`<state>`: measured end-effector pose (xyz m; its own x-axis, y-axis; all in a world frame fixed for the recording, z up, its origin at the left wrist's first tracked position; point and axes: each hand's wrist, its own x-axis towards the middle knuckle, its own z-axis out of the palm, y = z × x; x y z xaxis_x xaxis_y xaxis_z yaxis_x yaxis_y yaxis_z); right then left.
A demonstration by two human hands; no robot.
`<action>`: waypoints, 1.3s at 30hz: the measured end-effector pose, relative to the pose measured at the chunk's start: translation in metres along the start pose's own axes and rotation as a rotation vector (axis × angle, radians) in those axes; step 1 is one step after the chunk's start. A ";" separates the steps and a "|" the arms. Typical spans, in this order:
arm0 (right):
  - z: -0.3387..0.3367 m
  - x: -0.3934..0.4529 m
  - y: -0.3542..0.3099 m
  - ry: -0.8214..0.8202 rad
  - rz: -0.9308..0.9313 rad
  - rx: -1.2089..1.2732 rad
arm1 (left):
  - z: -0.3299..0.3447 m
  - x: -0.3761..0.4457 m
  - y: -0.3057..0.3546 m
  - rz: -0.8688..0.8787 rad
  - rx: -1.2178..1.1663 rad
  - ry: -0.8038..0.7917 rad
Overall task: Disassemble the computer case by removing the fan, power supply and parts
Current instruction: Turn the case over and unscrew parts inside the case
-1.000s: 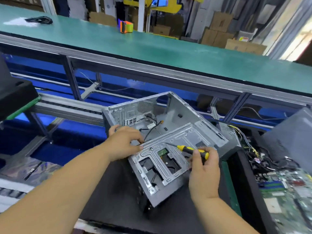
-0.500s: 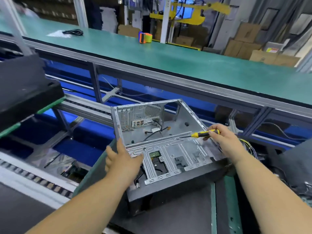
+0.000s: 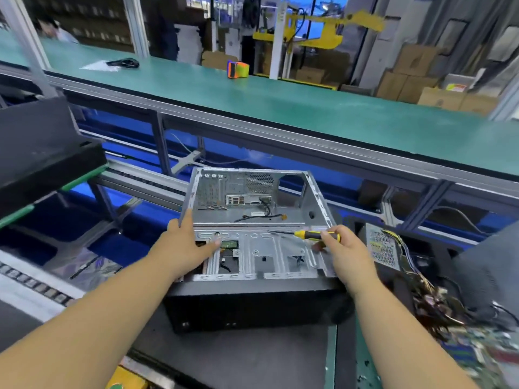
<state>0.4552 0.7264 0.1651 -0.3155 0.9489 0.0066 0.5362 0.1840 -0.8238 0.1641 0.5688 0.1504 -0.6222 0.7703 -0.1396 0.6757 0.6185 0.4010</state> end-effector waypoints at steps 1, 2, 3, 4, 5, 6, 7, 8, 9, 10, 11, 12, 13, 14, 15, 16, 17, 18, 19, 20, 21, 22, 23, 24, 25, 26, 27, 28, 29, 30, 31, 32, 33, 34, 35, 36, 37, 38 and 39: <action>0.003 -0.007 0.000 0.030 0.018 -0.019 | -0.003 0.006 -0.002 0.028 0.010 -0.014; 0.006 -0.015 0.000 0.064 0.038 -0.037 | -0.007 0.013 -0.004 0.053 0.018 -0.033; 0.010 -0.022 0.000 0.098 0.055 -0.048 | -0.010 0.019 -0.004 0.078 0.024 -0.055; 0.013 -0.030 -0.001 0.131 0.070 -0.053 | -0.013 0.025 -0.005 0.107 0.026 -0.078; 0.016 -0.036 -0.002 0.160 0.081 -0.055 | -0.016 0.031 -0.005 0.135 0.023 -0.096; 0.019 -0.042 -0.003 0.185 0.094 -0.052 | -0.019 0.035 -0.005 0.161 0.017 -0.108; 0.022 -0.047 -0.005 0.203 0.106 -0.046 | -0.020 0.039 -0.005 0.183 0.007 -0.117; 0.024 -0.052 -0.006 0.213 0.119 -0.040 | -0.022 0.041 -0.006 0.198 -0.008 -0.127; 0.026 -0.054 -0.008 0.222 0.130 -0.034 | -0.023 0.044 -0.006 0.210 -0.023 -0.133; 0.026 -0.055 -0.009 0.229 0.139 -0.024 | -0.023 0.045 -0.006 0.216 -0.027 -0.134; 0.026 -0.055 -0.011 0.236 0.146 -0.004 | -0.023 0.046 -0.007 0.225 -0.007 -0.116; 0.026 -0.053 -0.012 0.245 0.152 0.025 | -0.023 0.045 -0.007 0.247 0.049 -0.064; 0.025 -0.052 -0.014 0.261 0.157 0.057 | -0.022 0.043 -0.005 0.290 0.116 0.020; 0.024 -0.050 -0.018 0.284 0.162 0.075 | -0.020 0.040 -0.003 0.355 0.152 0.114; 0.024 -0.047 -0.022 0.311 0.157 0.078 | -0.019 0.036 0.001 0.437 0.129 0.189; 0.024 -0.044 -0.028 0.332 0.137 0.083 | -0.017 0.033 0.006 0.508 0.058 0.206; 0.024 -0.041 -0.035 0.341 0.103 0.107 | -0.016 0.028 0.012 0.551 -0.050 0.157; 0.026 -0.038 -0.044 0.336 0.056 0.152 | -0.015 0.023 0.017 0.564 -0.162 0.071; 0.028 -0.036 -0.054 0.320 -0.002 0.209 | -0.013 0.019 0.021 0.568 -0.229 -0.018; 0.031 -0.034 -0.065 0.298 -0.064 0.260 | -0.012 0.016 0.024 0.586 -0.247 -0.061; 0.034 -0.033 -0.074 0.273 -0.125 0.288 | -0.010 0.015 0.024 0.604 -0.244 -0.072; 0.038 -0.031 -0.082 0.242 -0.188 0.288 | -0.008 0.016 0.023 0.608 -0.257 -0.072; 0.043 -0.030 -0.089 0.209 -0.256 0.261 | -0.008 0.016 0.022 0.609 -0.280 -0.073; 0.048 -0.029 -0.095 0.175 -0.314 0.216 | -0.008 0.017 0.021 0.612 -0.290 -0.075; 0.054 -0.028 -0.101 0.142 -0.357 0.162 | -0.009 0.018 0.020 0.618 -0.278 -0.080; 0.060 -0.027 -0.106 0.115 -0.389 0.108 | -0.009 0.018 0.019 0.626 -0.251 -0.079; 0.065 -0.026 -0.109 0.095 -0.418 0.057 | -0.010 0.018 0.020 0.633 -0.230 -0.081; 0.069 -0.025 -0.112 0.081 -0.445 0.011 | -0.011 0.017 0.021 0.635 -0.223 -0.081; 0.073 -0.024 -0.113 0.069 -0.465 -0.031 | -0.012 0.016 0.021 0.633 -0.229 -0.078; 0.076 -0.023 -0.115 0.056 -0.474 -0.066 | -0.013 0.015 0.021 0.631 -0.244 -0.071; 0.079 -0.023 -0.116 0.043 -0.477 -0.090 | -0.013 0.015 0.021 0.626 -0.261 -0.064; 0.080 -0.023 -0.116 0.037 -0.479 -0.105 | -0.014 0.014 0.021 0.625 -0.268 -0.057; 0.080 -0.022 -0.117 0.036 -0.486 -0.117 | -0.014 0.014 0.020 0.624 -0.265 -0.053; 0.080 -0.022 -0.117 0.037 -0.497 -0.127 | -0.014 0.014 0.020 0.623 -0.258 -0.052; 0.080 -0.021 -0.118 0.039 -0.507 -0.135 | -0.014 0.014 0.020 0.623 -0.246 -0.056; 0.079 -0.021 -0.119 0.041 -0.513 -0.135 | -0.015 0.014 0.020 0.624 -0.235 -0.061; 0.078 -0.021 -0.119 0.043 -0.516 -0.130 | -0.015 0.014 0.021 0.622 -0.224 -0.065; 0.077 -0.020 -0.120 0.045 -0.517 -0.126 | -0.016 0.014 0.021 0.621 -0.216 -0.068; 0.077 -0.020 -0.121 0.046 -0.517 -0.128 | -0.016 0.014 0.021 0.619 -0.210 -0.071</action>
<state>0.3364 0.6657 0.2211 -0.5306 0.7359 0.4206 0.4118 0.6575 -0.6309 0.1634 0.5901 0.1712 -0.1110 0.9869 0.1170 0.8045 0.0201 0.5935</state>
